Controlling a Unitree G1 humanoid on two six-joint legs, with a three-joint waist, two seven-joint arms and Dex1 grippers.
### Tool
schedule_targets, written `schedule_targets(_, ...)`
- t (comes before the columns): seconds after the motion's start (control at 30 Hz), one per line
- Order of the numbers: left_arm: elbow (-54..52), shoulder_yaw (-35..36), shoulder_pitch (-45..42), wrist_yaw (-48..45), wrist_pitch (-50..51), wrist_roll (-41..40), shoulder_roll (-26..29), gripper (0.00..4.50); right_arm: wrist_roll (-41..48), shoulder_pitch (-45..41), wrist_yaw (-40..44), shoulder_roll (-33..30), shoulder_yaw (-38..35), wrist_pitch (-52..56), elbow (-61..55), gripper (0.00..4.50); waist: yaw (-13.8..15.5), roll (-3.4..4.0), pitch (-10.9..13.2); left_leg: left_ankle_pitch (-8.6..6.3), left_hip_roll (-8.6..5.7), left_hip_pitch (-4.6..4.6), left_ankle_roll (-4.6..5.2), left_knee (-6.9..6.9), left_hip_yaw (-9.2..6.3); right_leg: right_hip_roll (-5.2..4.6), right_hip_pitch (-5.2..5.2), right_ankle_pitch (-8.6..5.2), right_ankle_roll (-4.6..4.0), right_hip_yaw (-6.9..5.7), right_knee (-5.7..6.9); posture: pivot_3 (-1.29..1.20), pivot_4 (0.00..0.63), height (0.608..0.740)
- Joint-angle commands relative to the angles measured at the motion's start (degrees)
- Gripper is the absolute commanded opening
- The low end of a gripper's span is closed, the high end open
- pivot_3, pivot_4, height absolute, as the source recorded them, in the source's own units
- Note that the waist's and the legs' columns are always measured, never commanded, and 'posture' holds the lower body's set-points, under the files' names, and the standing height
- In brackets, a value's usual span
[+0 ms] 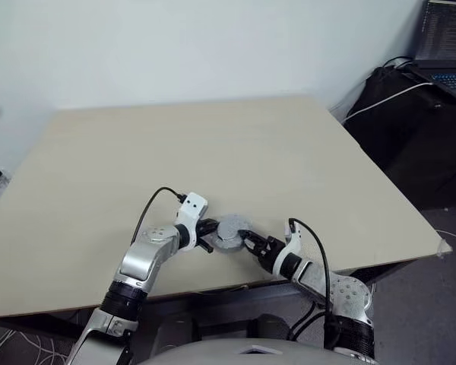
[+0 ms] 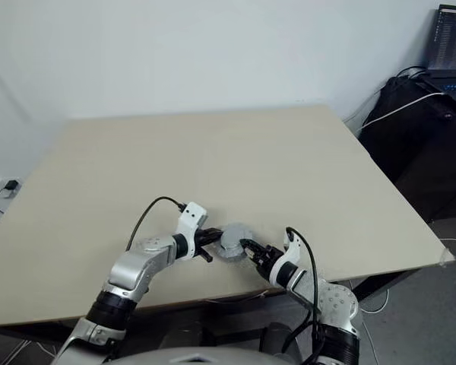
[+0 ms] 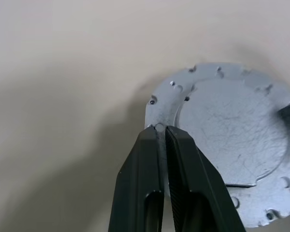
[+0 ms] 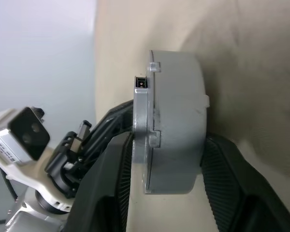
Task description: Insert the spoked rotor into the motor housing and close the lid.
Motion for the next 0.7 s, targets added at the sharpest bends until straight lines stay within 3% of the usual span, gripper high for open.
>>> schedule_targets(0.03, 1.2, -3.0, 0.6, -1.1, 0.8, -0.4, -1.2, 0.29, 2.8, -0.4, 0.6, 0.9, 2.3, 1.5, -2.5, 1.22, -0.1, 0.04, 0.0, 0.0, 0.0, 0.0, 0.0, 0.0, 0.0, 0.0, 0.0, 0.0, 0.0, 0.01, 0.0, 0.0, 0.0, 0.74)
schedule_targets(0.7, -1.1, -0.6, 3.0, 0.4, -2.3, -1.3, -2.1, 0.29, 2.4, 1.1, -1.2, 1.1, 2.7, 1.1, -2.4, 1.22, -0.1, 0.09, 0.0, 0.0, -0.01, 0.0, 0.0, -0.03, 0.0, -0.02, -0.01, 0.0, 0.0, 0.0, -0.04, 0.0, 0.0, 0.74)
